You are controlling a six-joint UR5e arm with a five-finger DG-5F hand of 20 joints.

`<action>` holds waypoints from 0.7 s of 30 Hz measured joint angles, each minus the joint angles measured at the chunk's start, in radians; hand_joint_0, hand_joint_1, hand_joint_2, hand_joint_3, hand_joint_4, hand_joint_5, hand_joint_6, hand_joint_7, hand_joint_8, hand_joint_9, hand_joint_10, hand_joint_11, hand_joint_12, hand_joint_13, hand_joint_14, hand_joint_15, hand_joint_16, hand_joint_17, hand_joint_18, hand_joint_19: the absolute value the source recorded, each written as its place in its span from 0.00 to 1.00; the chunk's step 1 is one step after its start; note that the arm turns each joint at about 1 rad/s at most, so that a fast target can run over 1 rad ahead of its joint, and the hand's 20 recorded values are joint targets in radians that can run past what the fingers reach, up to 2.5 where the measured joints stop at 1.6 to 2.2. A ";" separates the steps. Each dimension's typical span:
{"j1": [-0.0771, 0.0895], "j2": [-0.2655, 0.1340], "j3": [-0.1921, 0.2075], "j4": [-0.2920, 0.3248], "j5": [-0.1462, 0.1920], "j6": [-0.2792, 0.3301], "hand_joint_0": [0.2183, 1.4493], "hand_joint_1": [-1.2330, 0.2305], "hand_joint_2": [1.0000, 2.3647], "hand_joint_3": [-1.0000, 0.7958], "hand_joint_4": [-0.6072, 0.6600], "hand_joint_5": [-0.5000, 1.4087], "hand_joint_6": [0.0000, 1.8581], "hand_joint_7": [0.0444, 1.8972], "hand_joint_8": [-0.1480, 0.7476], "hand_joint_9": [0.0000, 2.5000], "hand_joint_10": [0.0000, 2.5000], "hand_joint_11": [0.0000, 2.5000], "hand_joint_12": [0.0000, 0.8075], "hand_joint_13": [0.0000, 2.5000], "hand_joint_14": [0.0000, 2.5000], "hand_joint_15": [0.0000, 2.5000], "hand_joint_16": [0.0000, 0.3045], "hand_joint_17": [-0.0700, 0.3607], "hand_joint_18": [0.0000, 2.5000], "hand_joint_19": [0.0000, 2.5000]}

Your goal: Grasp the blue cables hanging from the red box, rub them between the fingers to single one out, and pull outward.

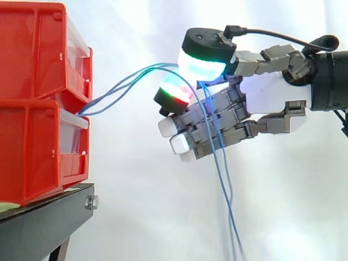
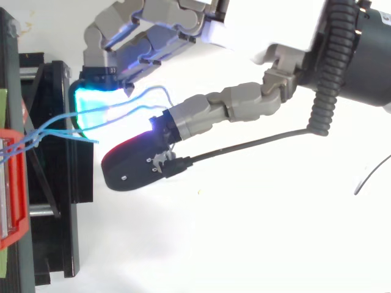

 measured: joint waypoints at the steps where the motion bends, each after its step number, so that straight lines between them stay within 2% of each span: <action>1: 0.000 0.000 0.000 0.000 0.000 0.000 0.35 0.22 0.00 0.28 0.60 0.17 0.47 0.44 0.45 0.34 0.01 0.21 0.39 0.28 0.01 0.18 0.14 0.38 0.21 0.16; 7: 0.000 0.000 0.000 -0.001 0.000 0.000 0.29 0.29 0.00 0.28 0.61 0.17 0.46 0.44 0.46 0.35 0.01 0.20 0.39 0.29 0.01 0.19 0.14 0.38 0.21 0.17; 11: 0.000 0.000 0.000 -0.001 -0.001 0.000 0.26 0.40 0.00 0.28 0.62 0.18 0.46 0.45 0.47 0.36 0.01 0.20 0.40 0.30 0.01 0.19 0.14 0.39 0.22 0.18; 21: 0.000 0.000 0.001 -0.001 -0.001 0.000 0.24 0.55 0.00 0.28 0.63 0.18 0.45 0.46 0.49 0.38 0.01 0.20 0.42 0.31 0.01 0.20 0.15 0.41 0.22 0.19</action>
